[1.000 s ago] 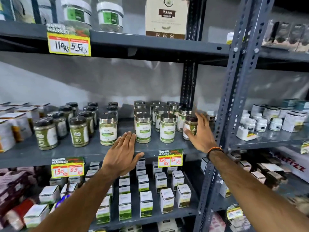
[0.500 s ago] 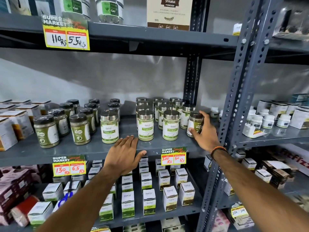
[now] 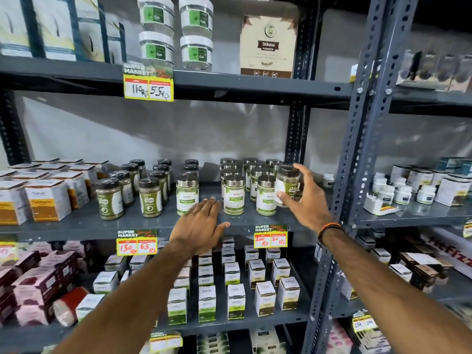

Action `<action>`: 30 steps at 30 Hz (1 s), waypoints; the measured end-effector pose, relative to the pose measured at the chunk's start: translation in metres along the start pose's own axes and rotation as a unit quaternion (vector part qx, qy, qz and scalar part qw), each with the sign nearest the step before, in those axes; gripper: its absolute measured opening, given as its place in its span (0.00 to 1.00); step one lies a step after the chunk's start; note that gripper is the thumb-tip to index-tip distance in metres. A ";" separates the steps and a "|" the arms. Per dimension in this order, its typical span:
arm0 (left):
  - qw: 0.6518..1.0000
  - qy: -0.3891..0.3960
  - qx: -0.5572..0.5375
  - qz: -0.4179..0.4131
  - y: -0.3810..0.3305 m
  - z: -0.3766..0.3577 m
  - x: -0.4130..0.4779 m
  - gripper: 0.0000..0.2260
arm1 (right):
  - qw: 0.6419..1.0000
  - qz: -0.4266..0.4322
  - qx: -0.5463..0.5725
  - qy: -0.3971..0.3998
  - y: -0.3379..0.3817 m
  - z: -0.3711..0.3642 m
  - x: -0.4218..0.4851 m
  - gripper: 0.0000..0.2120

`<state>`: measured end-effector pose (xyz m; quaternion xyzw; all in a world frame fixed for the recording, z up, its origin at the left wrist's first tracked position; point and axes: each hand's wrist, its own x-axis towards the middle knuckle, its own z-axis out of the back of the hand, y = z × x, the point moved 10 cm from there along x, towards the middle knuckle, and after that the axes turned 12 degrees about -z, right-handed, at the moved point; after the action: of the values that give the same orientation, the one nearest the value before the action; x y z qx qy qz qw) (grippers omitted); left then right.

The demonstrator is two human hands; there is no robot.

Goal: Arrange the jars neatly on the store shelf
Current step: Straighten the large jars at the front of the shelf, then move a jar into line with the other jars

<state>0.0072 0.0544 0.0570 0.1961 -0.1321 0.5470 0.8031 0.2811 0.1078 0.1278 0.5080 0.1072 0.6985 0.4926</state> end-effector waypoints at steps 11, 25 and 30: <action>0.992 -0.078 0.046 0.084 0.111 0.104 -0.109 0.33 | 0.992 0.079 0.045 0.091 0.150 -0.141 -0.047 0.40; 0.984 -0.008 0.010 0.180 0.248 0.021 -0.197 0.36 | 0.990 0.020 0.093 0.101 0.151 -0.282 -0.062 0.40; 0.987 0.019 0.044 0.151 0.257 -0.010 -0.188 0.39 | 0.995 0.031 0.068 0.073 0.153 -0.289 -0.063 0.45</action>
<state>-0.3007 -0.0126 0.0115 0.1986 -0.1209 0.6712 0.7039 -0.0426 0.0842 0.0562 0.4914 0.1742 0.7396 0.4256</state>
